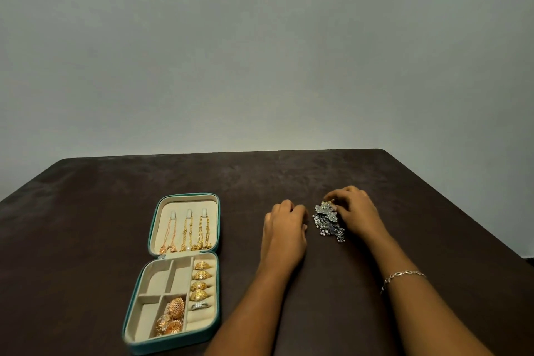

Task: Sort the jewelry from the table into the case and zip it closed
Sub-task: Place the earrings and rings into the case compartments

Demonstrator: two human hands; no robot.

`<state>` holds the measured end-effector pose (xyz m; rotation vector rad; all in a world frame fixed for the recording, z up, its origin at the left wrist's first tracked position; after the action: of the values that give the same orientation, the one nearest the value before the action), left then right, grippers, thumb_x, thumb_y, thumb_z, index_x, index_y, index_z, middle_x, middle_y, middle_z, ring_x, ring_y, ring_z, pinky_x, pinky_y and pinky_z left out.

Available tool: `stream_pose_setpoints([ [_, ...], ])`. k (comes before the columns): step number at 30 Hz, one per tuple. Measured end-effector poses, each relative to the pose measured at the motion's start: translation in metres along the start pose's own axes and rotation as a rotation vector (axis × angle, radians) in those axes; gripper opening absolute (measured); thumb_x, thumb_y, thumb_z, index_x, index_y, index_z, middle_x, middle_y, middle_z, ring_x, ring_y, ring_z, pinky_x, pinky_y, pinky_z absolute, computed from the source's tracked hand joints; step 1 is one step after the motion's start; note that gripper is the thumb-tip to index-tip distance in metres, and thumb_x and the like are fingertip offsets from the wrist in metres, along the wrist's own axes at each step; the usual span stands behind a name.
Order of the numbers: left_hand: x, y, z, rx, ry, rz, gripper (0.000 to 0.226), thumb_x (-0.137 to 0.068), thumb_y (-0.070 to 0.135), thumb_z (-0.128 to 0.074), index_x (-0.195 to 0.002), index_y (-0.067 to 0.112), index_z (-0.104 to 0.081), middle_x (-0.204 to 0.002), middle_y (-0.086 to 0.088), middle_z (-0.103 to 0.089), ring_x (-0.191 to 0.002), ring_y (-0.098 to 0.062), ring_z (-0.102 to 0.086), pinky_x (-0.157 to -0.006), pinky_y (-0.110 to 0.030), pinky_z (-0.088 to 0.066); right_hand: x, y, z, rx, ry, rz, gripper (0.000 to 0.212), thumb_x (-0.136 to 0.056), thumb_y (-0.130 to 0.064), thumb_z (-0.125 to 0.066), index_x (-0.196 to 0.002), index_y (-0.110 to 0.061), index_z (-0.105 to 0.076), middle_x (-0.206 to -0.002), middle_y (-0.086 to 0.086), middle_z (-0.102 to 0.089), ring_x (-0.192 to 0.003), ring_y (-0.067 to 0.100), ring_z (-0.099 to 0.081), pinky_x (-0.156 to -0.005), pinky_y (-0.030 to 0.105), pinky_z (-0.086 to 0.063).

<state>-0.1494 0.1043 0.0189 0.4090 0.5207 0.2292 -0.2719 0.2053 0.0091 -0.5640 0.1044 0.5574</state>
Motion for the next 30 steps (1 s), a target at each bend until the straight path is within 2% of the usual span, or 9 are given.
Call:
stream_pose_setpoints([
  [5, 0.003, -0.009, 0.010, 0.179, 0.070, 0.082, 0.020, -0.085, 0.005, -0.052, -0.101, 0.013, -0.062, -0.102, -0.005, -0.056, -0.097, -0.022, -0.054, -0.082, -0.032, -0.041, 0.002, 0.002, 0.008, -0.009, 0.075, -0.017, 0.008, -0.087, -0.017, -0.059, -0.084, -0.023, -0.064, -0.087, -0.004, -0.050, -0.104, 0.022, -0.047, -0.073, 0.028, -0.033],
  [8, 0.004, -0.016, 0.014, 0.286, 0.120, 0.129, 0.018, -0.081, 0.001, -0.056, -0.094, 0.011, -0.063, -0.096, -0.004, -0.056, -0.088, -0.022, -0.058, -0.079, -0.033, -0.047, 0.002, -0.003, 0.004, -0.037, 0.012, 0.030, 0.020, -0.087, -0.011, -0.057, -0.100, -0.025, -0.065, -0.103, -0.002, -0.053, -0.111, 0.019, -0.043, -0.087, 0.033, -0.040],
  [10, 0.005, -0.020, 0.018, 0.359, 0.159, 0.163, 0.015, -0.081, -0.001, -0.057, -0.090, 0.009, -0.063, -0.091, 0.000, -0.054, -0.083, -0.017, -0.056, -0.076, -0.025, -0.043, 0.002, -0.008, -0.004, -0.009, -0.069, 0.090, 0.035, -0.087, -0.005, -0.052, -0.112, -0.027, -0.063, -0.119, -0.003, -0.051, -0.118, 0.019, -0.040, -0.097, 0.038, -0.038],
  [12, 0.006, -0.021, 0.022, 0.412, 0.190, 0.175, 0.014, -0.081, -0.002, -0.057, -0.089, 0.008, -0.062, -0.088, 0.003, -0.053, -0.080, -0.012, -0.053, -0.072, -0.017, -0.038, 0.002, -0.010, -0.007, 0.032, -0.094, 0.112, 0.038, -0.087, -0.003, -0.049, -0.111, -0.028, -0.064, -0.124, -0.005, -0.052, -0.119, 0.020, -0.040, -0.098, 0.039, -0.037],
  [15, 0.007, -0.023, 0.023, 0.472, 0.215, 0.182, 0.011, -0.082, -0.001, -0.057, -0.087, 0.008, -0.061, -0.086, 0.002, -0.058, -0.077, -0.011, -0.053, -0.069, -0.015, -0.036, 0.001, -0.006, -0.002, 0.019, -0.030, 0.072, 0.025, -0.088, -0.008, -0.052, -0.101, -0.025, -0.067, -0.115, -0.005, -0.058, -0.112, 0.017, -0.044, -0.089, 0.030, -0.037],
  [18, 0.008, -0.030, 0.022, 0.554, 0.233, 0.209, 0.015, -0.083, -0.001, -0.056, -0.088, 0.012, -0.061, -0.086, -0.001, -0.062, -0.075, -0.010, -0.055, -0.067, -0.012, -0.038, 0.001, -0.004, 0.003, -0.025, 0.032, 0.064, 0.016, -0.086, -0.010, -0.057, -0.094, -0.020, -0.068, -0.101, -0.002, -0.062, -0.104, 0.019, -0.049, -0.082, 0.030, -0.038],
  [22, 0.008, -0.033, 0.022, 0.617, 0.242, 0.200, 0.029, -0.080, -0.007, -0.057, -0.098, 0.014, -0.066, -0.086, 0.003, -0.060, -0.076, -0.002, -0.055, -0.069, -0.004, -0.037, 0.003, 0.009, 0.017, -0.291, 0.159, -0.003, 0.015, -0.087, -0.007, -0.056, -0.089, -0.018, -0.067, -0.089, -0.002, -0.067, -0.090, 0.016, -0.058, -0.076, 0.028, -0.043],
  [27, 0.011, -0.037, 0.021, 0.689, 0.241, 0.225, 0.034, -0.079, -0.006, -0.059, -0.077, 0.028, -0.058, -0.078, 0.008, -0.061, -0.072, 0.007, -0.054, -0.061, -0.004, -0.036, 0.009, 0.021, 0.027, -0.671, 0.262, -0.052, 0.024, -0.087, 0.004, -0.051, -0.089, -0.015, -0.066, -0.085, 0.003, -0.067, -0.082, 0.016, -0.061, -0.072, 0.025, -0.045],
  [30, 0.019, -0.037, 0.022, 0.714, 0.230, 0.263, 0.035, -0.080, -0.001, -0.063, -0.073, 0.032, -0.054, -0.072, 0.013, -0.061, -0.070, 0.006, -0.056, -0.060, -0.008, -0.039, 0.020, 0.025, 0.032, -0.805, 0.294, -0.074, 0.026, -0.086, 0.007, -0.051, -0.096, -0.016, -0.060, -0.074, 0.004, -0.065, -0.078, 0.016, -0.061, -0.078, 0.025, -0.045],
])
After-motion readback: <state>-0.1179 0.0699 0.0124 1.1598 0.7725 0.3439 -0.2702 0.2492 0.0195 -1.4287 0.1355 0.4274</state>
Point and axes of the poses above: each hand's wrist, its own x-axis away from the middle knuckle, its own z-axis out of the back of the hand, y = z × x, the point moved 10 cm from there along -x, towards the middle knuckle
